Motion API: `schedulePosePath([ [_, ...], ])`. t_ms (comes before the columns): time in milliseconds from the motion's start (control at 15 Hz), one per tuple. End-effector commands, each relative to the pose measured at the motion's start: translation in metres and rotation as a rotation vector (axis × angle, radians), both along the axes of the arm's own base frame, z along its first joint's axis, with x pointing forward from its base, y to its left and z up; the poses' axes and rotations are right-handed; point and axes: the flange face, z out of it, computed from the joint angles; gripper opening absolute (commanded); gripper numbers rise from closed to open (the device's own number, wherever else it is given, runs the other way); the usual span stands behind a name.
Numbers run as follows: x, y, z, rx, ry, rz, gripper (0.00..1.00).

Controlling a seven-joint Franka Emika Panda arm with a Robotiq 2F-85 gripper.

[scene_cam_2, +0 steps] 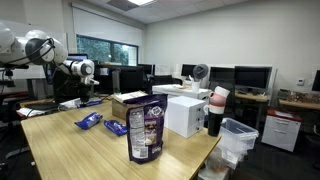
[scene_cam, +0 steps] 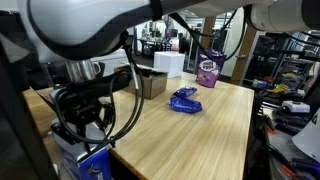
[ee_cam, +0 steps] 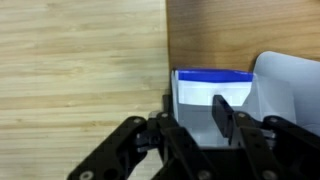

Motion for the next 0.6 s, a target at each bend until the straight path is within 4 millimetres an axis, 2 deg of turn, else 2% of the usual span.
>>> schedulePosePath([
  [0,0.0,0.0,0.0,0.0,0.0,0.0,0.21],
  [333,-0.0002,0.0007,0.0002,0.0,0.002,-0.001,0.05],
  [533,-0.0005,0.0005,-0.0012,-0.001,0.005,0.0,0.02],
])
